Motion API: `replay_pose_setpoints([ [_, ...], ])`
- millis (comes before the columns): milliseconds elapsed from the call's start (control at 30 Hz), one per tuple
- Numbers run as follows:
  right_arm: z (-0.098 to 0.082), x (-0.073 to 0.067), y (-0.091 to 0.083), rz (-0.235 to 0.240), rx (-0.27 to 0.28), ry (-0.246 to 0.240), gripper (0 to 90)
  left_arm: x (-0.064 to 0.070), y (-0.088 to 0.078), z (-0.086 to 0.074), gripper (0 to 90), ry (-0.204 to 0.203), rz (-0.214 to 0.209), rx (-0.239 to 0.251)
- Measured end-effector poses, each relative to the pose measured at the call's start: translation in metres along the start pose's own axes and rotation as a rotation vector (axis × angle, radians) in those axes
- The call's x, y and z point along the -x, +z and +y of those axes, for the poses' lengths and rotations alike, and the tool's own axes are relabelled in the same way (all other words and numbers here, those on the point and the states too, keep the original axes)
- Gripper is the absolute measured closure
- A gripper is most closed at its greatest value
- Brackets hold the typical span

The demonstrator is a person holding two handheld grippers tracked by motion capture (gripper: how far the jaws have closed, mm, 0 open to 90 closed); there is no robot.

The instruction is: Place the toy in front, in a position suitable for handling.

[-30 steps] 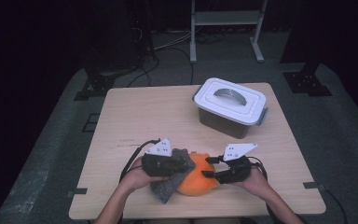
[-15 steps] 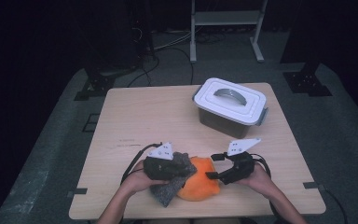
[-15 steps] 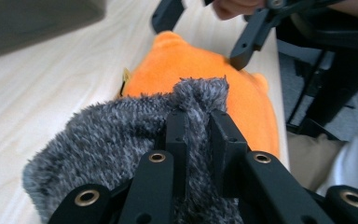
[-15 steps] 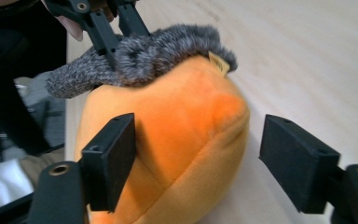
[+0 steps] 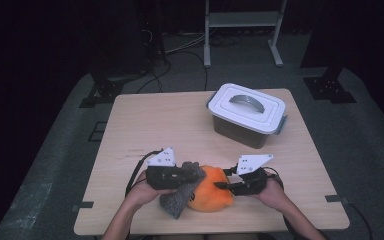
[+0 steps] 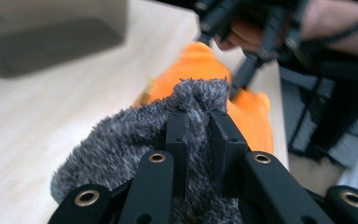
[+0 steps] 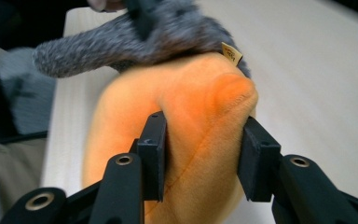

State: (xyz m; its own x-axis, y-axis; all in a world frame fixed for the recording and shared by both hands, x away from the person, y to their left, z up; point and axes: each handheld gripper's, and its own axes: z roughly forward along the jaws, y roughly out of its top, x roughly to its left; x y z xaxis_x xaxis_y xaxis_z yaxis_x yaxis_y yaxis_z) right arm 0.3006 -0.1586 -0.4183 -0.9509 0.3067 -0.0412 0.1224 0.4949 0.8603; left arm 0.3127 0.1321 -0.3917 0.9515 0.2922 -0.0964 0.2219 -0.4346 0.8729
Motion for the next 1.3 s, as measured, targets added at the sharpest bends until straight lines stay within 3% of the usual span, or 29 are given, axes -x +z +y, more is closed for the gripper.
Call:
replay_pose_setpoints([
  [67,0.003,-0.002,0.0,-0.032,-0.002,-0.079,57.6,-0.001,0.0,0.005,78.8,0.017,0.028,-0.01],
  [167,-0.002,-0.002,-0.001,-0.018,-0.004,-0.109,57.1,-0.004,0.007,0.002,78.8,0.024,0.025,-0.055],
  [300,-0.008,0.003,-0.003,0.008,-0.024,-0.093,53.9,-0.004,0.012,-0.007,78.7,0.001,-0.002,-0.056],
  [333,-0.01,0.008,-0.004,0.032,-0.031,-0.029,45.5,-0.002,0.013,-0.011,78.8,-0.012,-0.023,-0.055],
  [400,-0.009,0.008,-0.004,0.043,-0.028,0.016,38.8,0.0,0.014,-0.012,78.9,-0.011,-0.026,-0.059],
  [533,-0.007,0.004,0.0,0.065,-0.064,0.051,32.6,0.01,0.009,-0.015,78.7,-0.004,-0.074,-0.09],
  [600,-0.008,0.005,0.003,0.075,-0.083,0.069,37.1,0.013,0.007,-0.015,78.6,0.003,-0.085,-0.094],
  [733,-0.008,0.001,0.003,0.071,-0.088,-0.006,48.5,0.01,-0.001,-0.008,78.8,0.003,-0.064,-0.056],
  [867,-0.007,-0.006,0.002,0.064,-0.071,-0.078,51.9,0.001,-0.006,0.003,78.9,-0.018,-0.044,0.004],
  [1000,-0.005,-0.009,0.002,0.059,-0.068,-0.116,52.2,-0.001,0.004,0.011,78.8,-0.004,-0.061,-0.022],
  [1133,-0.008,-0.006,0.0,0.058,-0.079,-0.117,53.3,0.0,0.012,0.003,78.8,-0.025,-0.092,-0.026],
  [1300,-0.013,-0.001,-0.003,0.061,-0.09,-0.116,53.6,-0.005,0.007,-0.015,78.7,-0.084,-0.108,-0.003],
])
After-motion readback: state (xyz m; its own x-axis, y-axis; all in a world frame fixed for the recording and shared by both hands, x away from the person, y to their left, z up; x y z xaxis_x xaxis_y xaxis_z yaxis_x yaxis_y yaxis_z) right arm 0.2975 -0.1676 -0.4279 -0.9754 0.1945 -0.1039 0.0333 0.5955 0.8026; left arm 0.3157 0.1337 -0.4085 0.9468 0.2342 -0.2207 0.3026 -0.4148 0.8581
